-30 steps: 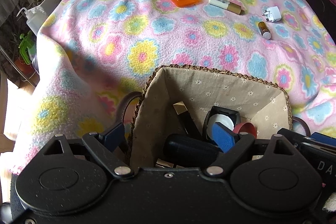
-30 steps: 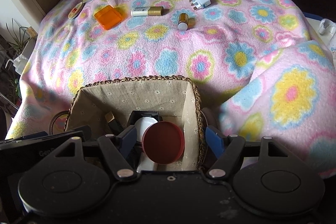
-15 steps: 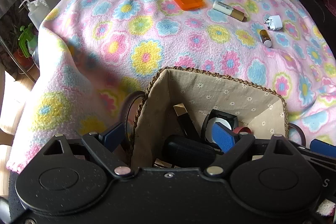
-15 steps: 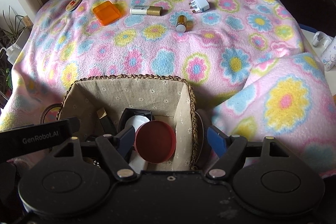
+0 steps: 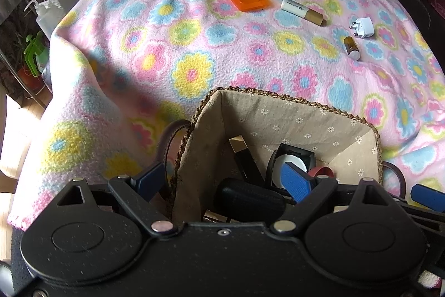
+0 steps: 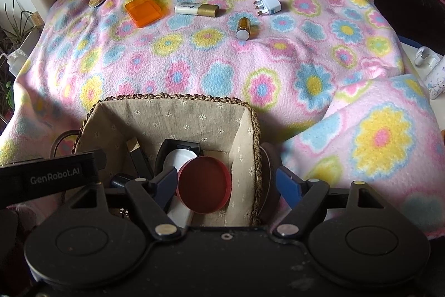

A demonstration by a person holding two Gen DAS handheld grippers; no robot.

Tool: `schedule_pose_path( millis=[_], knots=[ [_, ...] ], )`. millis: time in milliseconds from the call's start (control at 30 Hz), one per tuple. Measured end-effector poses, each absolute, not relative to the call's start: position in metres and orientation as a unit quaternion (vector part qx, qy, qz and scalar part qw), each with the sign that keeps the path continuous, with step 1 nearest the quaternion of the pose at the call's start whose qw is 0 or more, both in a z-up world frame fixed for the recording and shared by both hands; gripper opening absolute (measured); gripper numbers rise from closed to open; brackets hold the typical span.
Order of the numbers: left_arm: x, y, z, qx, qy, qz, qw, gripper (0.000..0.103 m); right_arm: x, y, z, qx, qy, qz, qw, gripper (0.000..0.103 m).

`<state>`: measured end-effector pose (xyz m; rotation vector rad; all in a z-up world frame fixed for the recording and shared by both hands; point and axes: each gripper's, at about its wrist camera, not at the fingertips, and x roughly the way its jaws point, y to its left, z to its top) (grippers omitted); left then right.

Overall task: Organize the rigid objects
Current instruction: 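Move both open tools back over the items on the blanket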

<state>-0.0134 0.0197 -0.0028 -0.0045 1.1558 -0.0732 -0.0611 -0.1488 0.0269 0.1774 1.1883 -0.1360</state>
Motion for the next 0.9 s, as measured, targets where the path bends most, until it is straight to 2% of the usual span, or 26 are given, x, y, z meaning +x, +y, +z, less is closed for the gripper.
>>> schedule_pose_path(
  millis=[900],
  knots=[
    [0.012,0.012,0.009,0.006,0.547,-0.029,0.836,0.087,-0.023,-0.162,0.022,0.097,0.565,-0.052,0.818,0.080]
  ],
)
